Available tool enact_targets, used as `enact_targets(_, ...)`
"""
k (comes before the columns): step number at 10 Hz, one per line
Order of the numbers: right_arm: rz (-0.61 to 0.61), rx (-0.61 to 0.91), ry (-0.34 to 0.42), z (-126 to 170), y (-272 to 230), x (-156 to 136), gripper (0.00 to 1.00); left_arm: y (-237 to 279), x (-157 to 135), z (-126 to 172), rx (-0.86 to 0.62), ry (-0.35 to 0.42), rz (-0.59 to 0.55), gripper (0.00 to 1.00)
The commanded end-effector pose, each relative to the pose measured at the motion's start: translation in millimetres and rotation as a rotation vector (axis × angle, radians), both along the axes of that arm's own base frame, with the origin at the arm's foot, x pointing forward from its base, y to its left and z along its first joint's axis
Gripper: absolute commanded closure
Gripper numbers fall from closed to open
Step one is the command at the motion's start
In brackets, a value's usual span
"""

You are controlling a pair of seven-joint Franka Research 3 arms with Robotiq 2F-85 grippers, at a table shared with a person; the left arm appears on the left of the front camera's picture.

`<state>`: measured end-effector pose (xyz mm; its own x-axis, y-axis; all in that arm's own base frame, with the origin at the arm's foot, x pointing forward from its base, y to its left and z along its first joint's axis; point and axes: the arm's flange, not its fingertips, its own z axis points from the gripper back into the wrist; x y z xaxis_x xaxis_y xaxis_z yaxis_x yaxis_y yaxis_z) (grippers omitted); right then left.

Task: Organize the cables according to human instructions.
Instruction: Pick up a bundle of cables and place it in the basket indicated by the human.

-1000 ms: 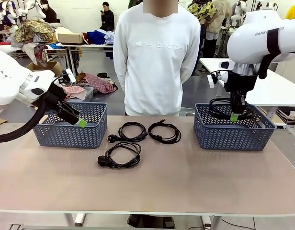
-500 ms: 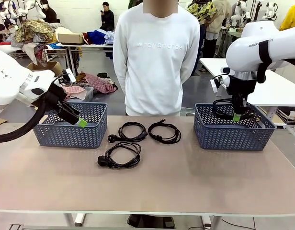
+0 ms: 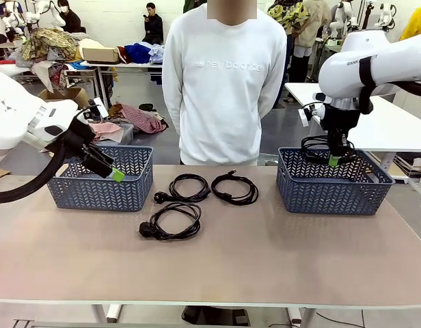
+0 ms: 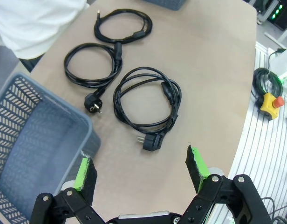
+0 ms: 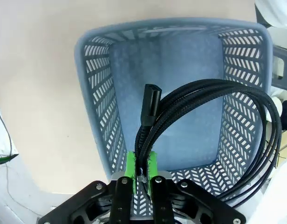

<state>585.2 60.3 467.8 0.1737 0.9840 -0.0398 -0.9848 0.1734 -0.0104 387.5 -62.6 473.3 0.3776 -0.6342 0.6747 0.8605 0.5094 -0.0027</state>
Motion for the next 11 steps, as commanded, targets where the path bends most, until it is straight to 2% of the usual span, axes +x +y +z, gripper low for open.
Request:
enact_targets(1,0.031,0.036,-0.003,2.3,-1.6,6.6,0.88,1.6,0.9,-1.3,-0.014,-0.01,-0.022,0.0)
enact_targets(5,0.003,0.051,0.008,-6.7,-1.0,11.7,0.88,1.6,0.9,-1.3,-0.014,-0.01,-0.022,0.0)
enact_targets(6,-0.004,0.057,0.019,-7.8,0.1,12.4,0.68,1.6,0.9,-1.3,-0.014,-0.01,-0.022,0.0)
enact_targets(7,-0.004,0.061,0.021,-8.2,0.7,12.2,0.68,1.6,0.9,-1.3,-0.014,-0.01,-0.022,0.0)
enact_targets(8,-0.004,0.063,0.022,-9.4,0.9,11.7,0.49,1.6,0.9,-1.3,-0.014,-0.01,-0.022,0.0)
enact_targets(9,-0.001,0.072,0.031,-9.5,1.5,10.5,0.64,1.6,0.9,-1.3,-0.014,-0.01,-0.022,0.0)
enact_targets(10,-0.003,0.073,0.033,-8.8,2.6,9.5,0.29,1.6,0.9,-1.3,-0.014,-0.01,-0.022,0.0)
enact_targets(11,-0.007,0.072,0.037,-8.7,2.7,9.0,0.44,1.6,0.9,-1.3,-0.014,-0.01,-0.022,0.0)
